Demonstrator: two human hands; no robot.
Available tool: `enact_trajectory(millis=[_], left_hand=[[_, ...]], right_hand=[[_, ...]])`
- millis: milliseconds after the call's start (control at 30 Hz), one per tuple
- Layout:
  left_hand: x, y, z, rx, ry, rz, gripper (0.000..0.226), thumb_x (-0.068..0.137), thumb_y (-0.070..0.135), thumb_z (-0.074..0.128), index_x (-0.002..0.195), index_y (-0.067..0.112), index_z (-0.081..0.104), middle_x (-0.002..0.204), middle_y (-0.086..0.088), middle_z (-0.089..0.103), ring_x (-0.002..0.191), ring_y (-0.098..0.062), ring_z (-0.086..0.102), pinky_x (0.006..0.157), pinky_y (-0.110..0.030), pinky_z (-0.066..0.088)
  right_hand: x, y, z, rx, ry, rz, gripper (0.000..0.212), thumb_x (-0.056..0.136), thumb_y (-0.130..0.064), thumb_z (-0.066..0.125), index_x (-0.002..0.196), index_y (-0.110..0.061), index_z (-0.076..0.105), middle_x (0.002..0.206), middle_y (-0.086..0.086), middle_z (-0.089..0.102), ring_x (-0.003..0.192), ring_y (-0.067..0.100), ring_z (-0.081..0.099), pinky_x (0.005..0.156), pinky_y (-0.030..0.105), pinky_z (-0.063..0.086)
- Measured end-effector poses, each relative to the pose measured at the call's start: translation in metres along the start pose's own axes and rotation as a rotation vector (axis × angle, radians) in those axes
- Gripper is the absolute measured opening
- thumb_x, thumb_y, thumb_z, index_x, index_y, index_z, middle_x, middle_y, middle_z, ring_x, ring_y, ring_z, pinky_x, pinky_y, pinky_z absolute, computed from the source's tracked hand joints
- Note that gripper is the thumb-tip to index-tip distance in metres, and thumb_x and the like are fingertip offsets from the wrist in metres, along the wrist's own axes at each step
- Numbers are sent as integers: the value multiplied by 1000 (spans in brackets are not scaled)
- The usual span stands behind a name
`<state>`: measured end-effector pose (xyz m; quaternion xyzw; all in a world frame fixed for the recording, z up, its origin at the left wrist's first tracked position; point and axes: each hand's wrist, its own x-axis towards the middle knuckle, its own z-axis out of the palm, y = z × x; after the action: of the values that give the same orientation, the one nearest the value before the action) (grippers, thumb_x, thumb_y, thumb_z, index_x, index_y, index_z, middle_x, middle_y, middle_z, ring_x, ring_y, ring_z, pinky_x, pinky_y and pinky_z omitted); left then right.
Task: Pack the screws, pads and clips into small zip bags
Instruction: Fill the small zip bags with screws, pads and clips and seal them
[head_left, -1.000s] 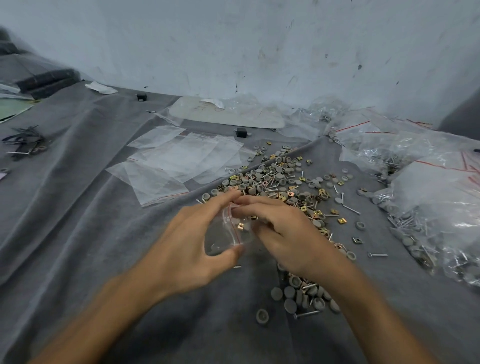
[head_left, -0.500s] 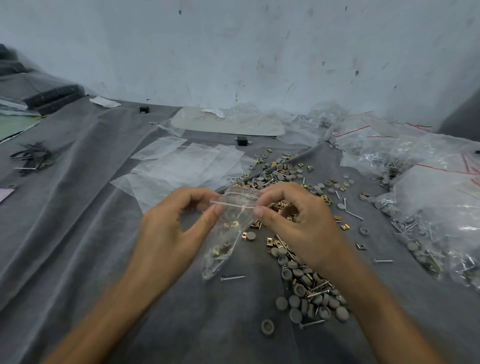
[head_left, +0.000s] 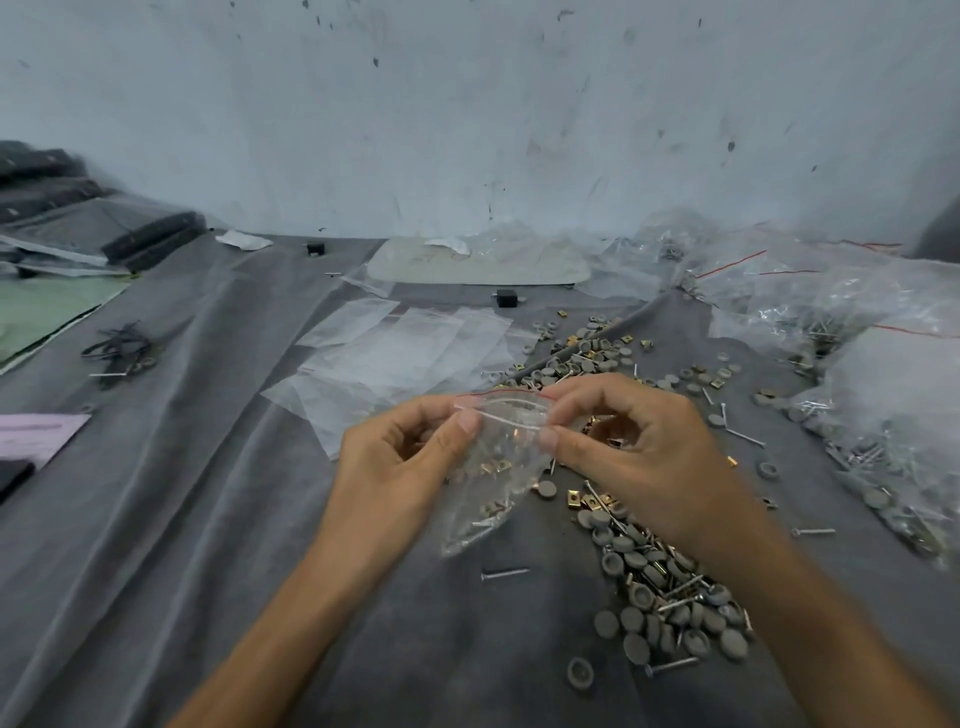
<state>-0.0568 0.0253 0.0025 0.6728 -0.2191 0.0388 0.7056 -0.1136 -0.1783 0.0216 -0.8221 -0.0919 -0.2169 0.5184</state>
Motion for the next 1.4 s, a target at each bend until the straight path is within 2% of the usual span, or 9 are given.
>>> enact_trajectory(millis=[133,267,533,667,767,867,933,1067,1400], left_hand=[[8,16,5,-35,15,90,12,85,26,71,90,19,79,88,1,78,80,-3,71,71,-12,53],[14,26,14,-74,8,105,13,82,27,72,89,20,81,87,-2,78,78,-6,72,68,-14,54],[25,19,24,-14,-56,49,13,77,28,77,88,24,80,81,-2,77,71,-8,68,66,-18,55],[20,7,31,-36,6,44,10,76,30,76,85,31,80,77,-2,76,69,-7,66,64,-16,53],[19,4,37,-33,30,39,12,75,32,77,86,28,80,78,-13,74,67,-15,61,63,-26,51],[15,3,37,26,12,83,8,80,30,81,88,27,78,77,-9,74,67,-21,63,65,-32,53],[10,4,36,61,-10,116,6,82,27,75,86,25,78,74,0,73,65,-14,63,64,-24,52],[6,9,36,129,-71,190,8,86,15,76,85,24,77,74,5,72,65,-4,57,63,-18,49],[3,25,35,96,-138,181,9,82,26,75,90,31,77,78,3,74,68,-7,58,66,-21,50]], right_hand=[[2,-9,-6,78,33,-32,12,81,-39,78,85,-30,72,106,-6,74,76,43,65,62,61,55],[5,-13,-15,119,56,-44,19,79,-48,75,88,-32,72,99,4,75,81,46,66,67,67,53],[5,-6,-32,95,34,28,21,76,-49,75,88,-33,72,92,-2,75,78,35,66,68,53,57],[6,-1,-31,21,-36,43,14,82,-38,75,93,-30,71,81,-2,70,68,22,63,58,28,52],[5,-1,-32,-7,-51,63,24,81,-33,75,103,-37,67,96,-10,71,86,6,67,69,17,52],[4,-6,-31,-174,-80,50,43,79,-45,76,120,-45,62,110,-22,66,107,-1,62,81,9,49],[3,-11,-28,-335,-68,-5,42,81,-50,74,122,-42,64,111,-25,65,111,-3,59,88,14,48],[3,-20,-20,-436,-12,-129,13,87,-39,74,96,-30,73,94,-19,67,99,3,62,86,35,51],[1,-38,-14,-438,67,-230,10,80,-30,68,81,-20,70,81,-15,63,80,9,61,75,36,51]])
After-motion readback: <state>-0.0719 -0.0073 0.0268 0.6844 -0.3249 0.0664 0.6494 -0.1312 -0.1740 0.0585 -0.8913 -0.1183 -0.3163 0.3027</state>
